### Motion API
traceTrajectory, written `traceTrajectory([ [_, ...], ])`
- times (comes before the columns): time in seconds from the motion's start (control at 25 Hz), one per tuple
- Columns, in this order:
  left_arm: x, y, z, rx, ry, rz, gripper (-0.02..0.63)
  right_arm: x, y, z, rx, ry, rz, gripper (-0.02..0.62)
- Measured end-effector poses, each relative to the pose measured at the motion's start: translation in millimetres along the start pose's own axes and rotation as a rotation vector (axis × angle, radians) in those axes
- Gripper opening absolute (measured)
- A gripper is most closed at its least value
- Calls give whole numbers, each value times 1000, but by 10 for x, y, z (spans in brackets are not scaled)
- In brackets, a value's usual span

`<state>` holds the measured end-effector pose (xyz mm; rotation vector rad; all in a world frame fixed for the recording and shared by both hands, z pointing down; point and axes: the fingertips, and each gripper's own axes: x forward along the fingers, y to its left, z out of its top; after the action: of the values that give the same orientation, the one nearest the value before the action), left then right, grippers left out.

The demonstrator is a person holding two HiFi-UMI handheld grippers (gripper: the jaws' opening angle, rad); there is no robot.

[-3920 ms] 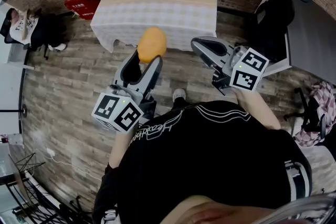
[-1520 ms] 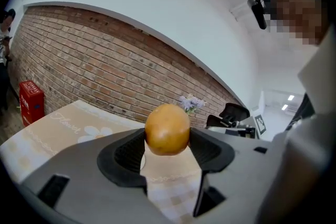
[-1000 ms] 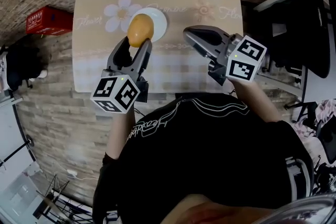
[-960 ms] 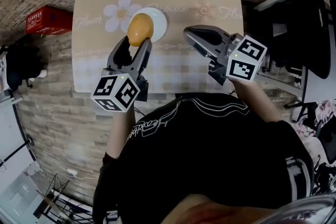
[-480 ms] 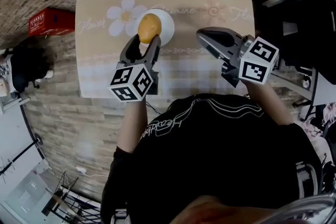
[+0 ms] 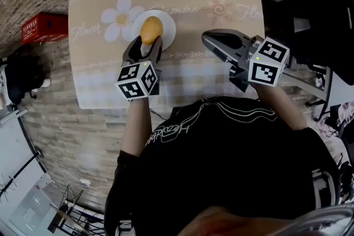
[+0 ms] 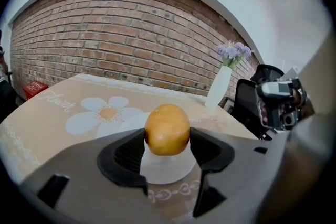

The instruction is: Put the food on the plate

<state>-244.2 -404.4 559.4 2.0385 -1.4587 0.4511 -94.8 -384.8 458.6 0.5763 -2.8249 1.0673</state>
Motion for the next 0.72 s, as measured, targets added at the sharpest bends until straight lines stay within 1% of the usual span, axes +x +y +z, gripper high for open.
traceTrajectory([
  [0.32,83,39,-135,5,24,20,265,-31,-54,-42,20,18,-2,-3],
  [0.56,93,43,-130,-1,11,12,265,-30,-32,-22,30,17,5,-3],
  [0.68,82,50,-99,2,-7,18,268,-34,4,-12,17,23,4,-3],
  [0.72,71,50,-90,1,-13,17,279,-42,26,-3,7,24,3,-3],
])
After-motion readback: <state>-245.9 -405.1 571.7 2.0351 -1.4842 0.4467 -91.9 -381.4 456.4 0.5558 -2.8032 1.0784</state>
